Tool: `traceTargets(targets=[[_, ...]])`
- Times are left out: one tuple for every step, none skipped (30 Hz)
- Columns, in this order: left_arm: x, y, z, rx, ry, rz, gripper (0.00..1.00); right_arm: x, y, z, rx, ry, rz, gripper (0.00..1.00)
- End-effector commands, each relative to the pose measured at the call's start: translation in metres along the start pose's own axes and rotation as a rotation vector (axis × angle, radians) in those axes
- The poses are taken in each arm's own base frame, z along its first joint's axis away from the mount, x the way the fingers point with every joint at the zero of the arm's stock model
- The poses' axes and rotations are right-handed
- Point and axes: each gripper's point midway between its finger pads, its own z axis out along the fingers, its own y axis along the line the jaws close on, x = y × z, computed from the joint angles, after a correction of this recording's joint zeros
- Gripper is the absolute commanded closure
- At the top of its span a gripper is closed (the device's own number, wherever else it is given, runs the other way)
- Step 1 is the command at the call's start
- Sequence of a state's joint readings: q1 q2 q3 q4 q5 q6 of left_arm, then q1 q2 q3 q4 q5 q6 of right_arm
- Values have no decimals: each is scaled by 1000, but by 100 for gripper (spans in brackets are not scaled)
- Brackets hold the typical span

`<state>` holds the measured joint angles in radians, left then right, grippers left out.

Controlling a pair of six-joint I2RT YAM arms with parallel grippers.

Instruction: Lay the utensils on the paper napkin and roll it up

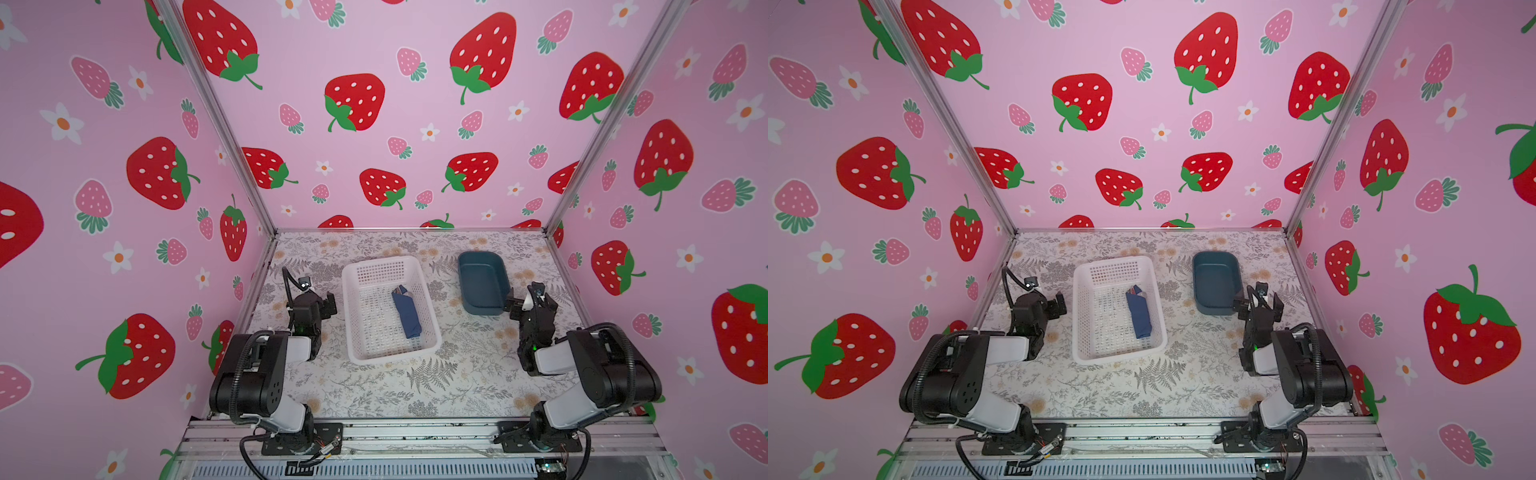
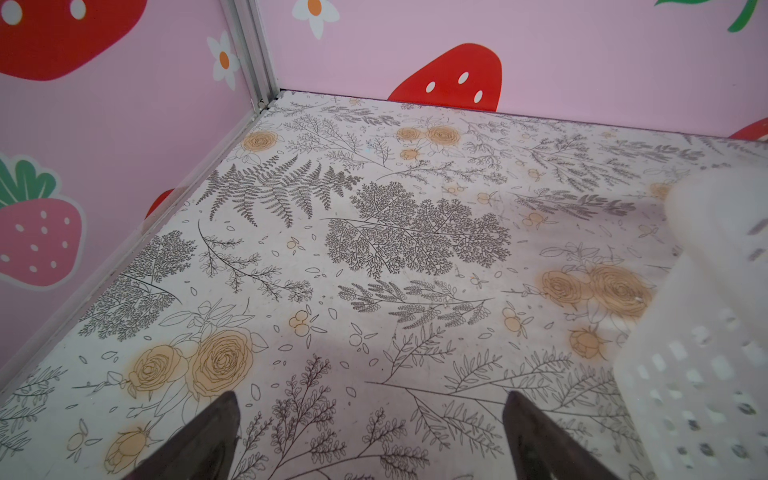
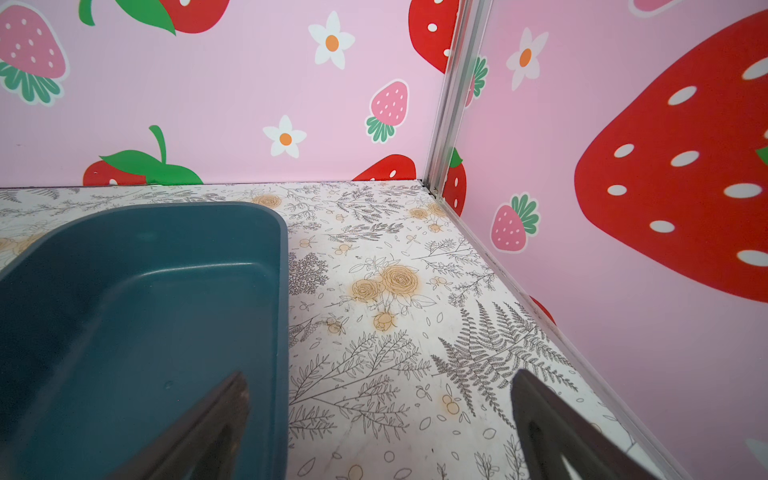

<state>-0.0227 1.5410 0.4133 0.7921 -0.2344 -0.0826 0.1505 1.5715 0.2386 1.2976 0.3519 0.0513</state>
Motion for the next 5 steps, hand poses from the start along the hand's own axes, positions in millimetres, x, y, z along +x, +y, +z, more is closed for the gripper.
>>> traceTargets(targets=[[-10,-2,3,4,-21,10,1,-2,-1,2,14,-4,0,0],[-10,-2,3,4,-21,9,1,-1,-1,1,14,-4,-1,0],[-10,-2,3,4,-22,9,1,-2,-1,1,14,-7,0,0],[-10,-2,3,3,-20,9,1,-2,-1,1,14,-5,-1,0],[-10,-2,3,5,-20,10,1,-2,-1,1,13,-6,1,0]])
